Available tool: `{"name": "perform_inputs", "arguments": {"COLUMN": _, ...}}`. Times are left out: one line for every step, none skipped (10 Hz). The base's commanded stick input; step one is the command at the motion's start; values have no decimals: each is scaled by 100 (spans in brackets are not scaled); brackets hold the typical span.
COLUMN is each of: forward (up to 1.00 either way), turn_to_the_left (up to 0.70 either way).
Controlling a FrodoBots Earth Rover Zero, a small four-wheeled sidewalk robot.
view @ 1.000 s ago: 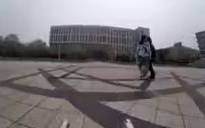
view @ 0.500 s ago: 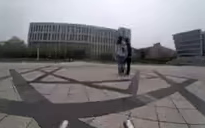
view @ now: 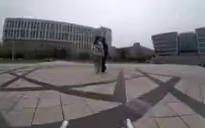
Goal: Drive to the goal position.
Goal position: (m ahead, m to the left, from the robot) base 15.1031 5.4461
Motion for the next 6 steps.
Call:
{"name": "perform_inputs", "arguments": {"forward": 100, "turn_to_the_left": 2}}
{"name": "perform_inputs", "arguments": {"forward": 100, "turn_to_the_left": 2}}
{"name": "perform_inputs", "arguments": {"forward": 100, "turn_to_the_left": 2}}
{"name": "perform_inputs", "arguments": {"forward": 100, "turn_to_the_left": 2}}
{"name": "perform_inputs", "arguments": {"forward": 100, "turn_to_the_left": 2}}
{"name": "perform_inputs", "arguments": {"forward": 100, "turn_to_the_left": 2}}
